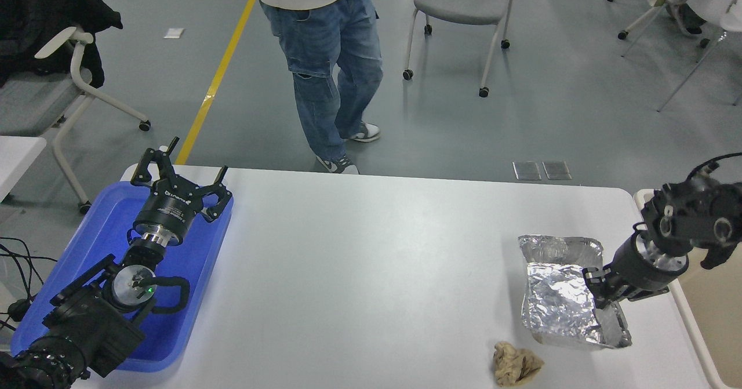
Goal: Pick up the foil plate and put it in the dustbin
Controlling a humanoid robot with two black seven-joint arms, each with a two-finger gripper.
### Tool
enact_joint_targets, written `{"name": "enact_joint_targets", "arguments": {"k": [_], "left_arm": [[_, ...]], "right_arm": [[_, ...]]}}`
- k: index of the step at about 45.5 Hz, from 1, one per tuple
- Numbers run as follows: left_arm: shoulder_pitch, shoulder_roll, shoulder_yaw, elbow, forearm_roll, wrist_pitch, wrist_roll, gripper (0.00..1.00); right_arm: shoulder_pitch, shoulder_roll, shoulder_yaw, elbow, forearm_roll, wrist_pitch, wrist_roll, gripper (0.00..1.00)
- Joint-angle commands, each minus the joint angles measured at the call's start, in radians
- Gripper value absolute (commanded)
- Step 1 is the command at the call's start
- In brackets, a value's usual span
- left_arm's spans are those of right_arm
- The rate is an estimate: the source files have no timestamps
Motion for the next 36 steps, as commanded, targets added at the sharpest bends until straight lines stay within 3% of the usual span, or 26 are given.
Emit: {"name": "enact_joint_targets", "arguments": {"k": [1,36], "left_arm": [[0.0,0.0,0.0,0.0,0.0,0.0,0.0,1.0],[0.0,0.0,0.0,0.0,-0.001,0.0,0.0,1.0]], "right_arm": [[0.153,-0.058,-0.002,0.023,0.017,0.093,0.001,0.0],[0.668,-0.052,-0.298,0.029,0.069,0.093,0.003,0.0]]}}
